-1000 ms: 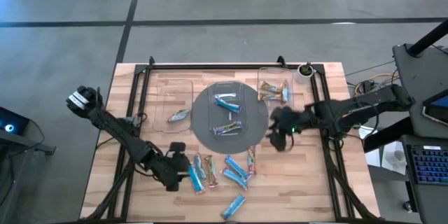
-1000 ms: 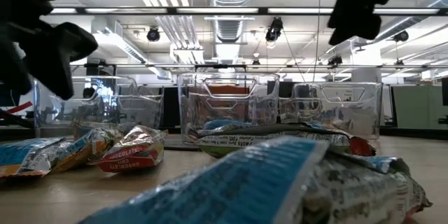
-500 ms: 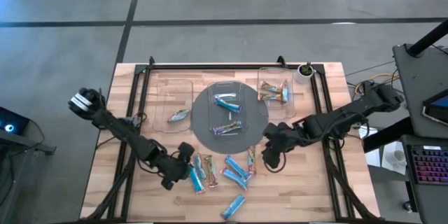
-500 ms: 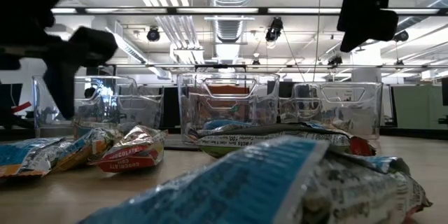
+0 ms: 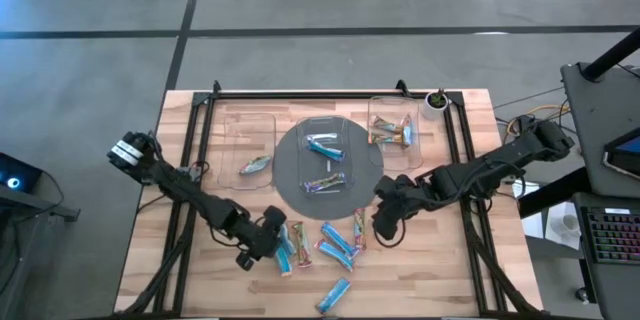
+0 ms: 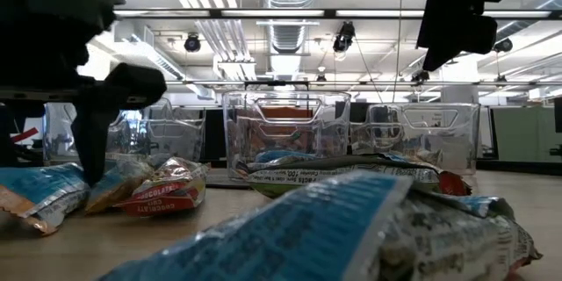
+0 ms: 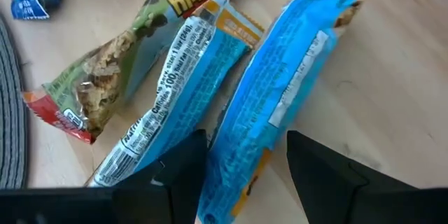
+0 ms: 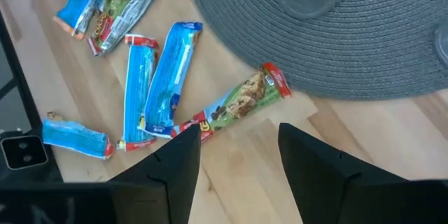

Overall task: Pick and place Granola Bars by type
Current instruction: Put the yellow granola bar into the right transparent bin

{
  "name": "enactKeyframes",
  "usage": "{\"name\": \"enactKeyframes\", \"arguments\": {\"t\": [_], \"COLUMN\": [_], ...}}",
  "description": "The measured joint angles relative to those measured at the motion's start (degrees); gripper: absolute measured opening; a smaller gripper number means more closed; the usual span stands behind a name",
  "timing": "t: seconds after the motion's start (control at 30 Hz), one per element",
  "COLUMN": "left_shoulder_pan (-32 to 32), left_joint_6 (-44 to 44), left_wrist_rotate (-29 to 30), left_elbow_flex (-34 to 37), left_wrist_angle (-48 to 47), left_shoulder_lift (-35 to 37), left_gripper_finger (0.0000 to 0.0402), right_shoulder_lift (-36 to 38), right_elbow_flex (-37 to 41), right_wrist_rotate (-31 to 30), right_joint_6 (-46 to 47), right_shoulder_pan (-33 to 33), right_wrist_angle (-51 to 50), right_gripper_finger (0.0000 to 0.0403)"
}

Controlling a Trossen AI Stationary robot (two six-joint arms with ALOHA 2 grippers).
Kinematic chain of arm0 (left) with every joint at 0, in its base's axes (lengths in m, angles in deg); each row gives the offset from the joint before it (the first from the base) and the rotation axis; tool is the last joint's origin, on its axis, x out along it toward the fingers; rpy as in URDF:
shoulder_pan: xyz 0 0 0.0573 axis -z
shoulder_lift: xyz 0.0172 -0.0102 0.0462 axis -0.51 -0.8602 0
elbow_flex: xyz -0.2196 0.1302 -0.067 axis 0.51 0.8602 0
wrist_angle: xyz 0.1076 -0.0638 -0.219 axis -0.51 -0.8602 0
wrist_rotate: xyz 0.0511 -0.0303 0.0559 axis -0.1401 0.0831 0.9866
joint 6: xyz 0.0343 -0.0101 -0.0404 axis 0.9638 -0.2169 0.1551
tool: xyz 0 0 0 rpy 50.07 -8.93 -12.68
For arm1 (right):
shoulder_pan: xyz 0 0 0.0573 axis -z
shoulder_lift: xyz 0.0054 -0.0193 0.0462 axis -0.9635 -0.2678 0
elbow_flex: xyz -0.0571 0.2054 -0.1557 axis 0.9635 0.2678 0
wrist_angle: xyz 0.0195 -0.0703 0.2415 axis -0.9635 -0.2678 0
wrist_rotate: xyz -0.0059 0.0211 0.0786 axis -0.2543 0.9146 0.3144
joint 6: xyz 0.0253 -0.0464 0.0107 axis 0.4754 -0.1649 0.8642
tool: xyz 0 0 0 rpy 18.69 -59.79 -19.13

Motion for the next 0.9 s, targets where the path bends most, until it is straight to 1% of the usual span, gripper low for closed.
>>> {"name": "enactKeyframes", "arguments": {"t": [0.13, 0.27, 0.37, 0.53, 0.6, 0.67, 0.8, 0.9], "left_shoulder_pan": [-0.77, -2.08, -2.58, -2.94, -3.08, -3.4, -4.62, -8.15], "left_joint_6": [-0.8, -4.66, -6.02, -8.56, -11.53, -15.06, -19.62, -24.4], "left_wrist_rotate": [-0.52, -3.42, -3.55, -3.63, -4.52, -6.53, -9.16, -12.45], "left_elbow_flex": [-1.16, -2.81, -3.88, -5.15, -6.14, -7.22, -8.81, -9.54], "left_wrist_angle": [-0.65, -2.83, -5.77, -7.85, -9.72, -12.19, -14.8, -13.11], "left_shoulder_lift": [-0.97, -1.77, -1.88, -0.83, 0.31, 2.28, 8.22, 12.54], "left_gripper_finger": [0.0181, 0.0166, 0.0134, 0.0065, 0.0046, 0.0036, 0.0034, 0.0034], "right_shoulder_lift": [0.02, 0.02, 0.02, 0.02, 0.02, 0.02, 0.05, 0.06], "right_elbow_flex": [0.02, 0.02, 0.02, 0.03, 0.02, -0.02, -0.02, -0.02], "right_wrist_rotate": [-0.07, -0.08, -0.3, -0.69, -0.68, -0.67, -0.72, -1.06], "right_joint_6": [0.44, 0.97, 1.21, 1.16, 1.19, 1.44, -0.11, -3.26], "right_shoulder_pan": [-0.01, 0.0, -0.04, -0.29, -0.51, -0.7, -0.79, -0.76], "right_wrist_angle": [0.01, 0.1, 0.7, 2.45, 3.74, 5.95, 10.57, 14.47], "right_gripper_finger": [0.0183, 0.0183, 0.0183, 0.0182, 0.0182, 0.0182, 0.0182, 0.0182]}}
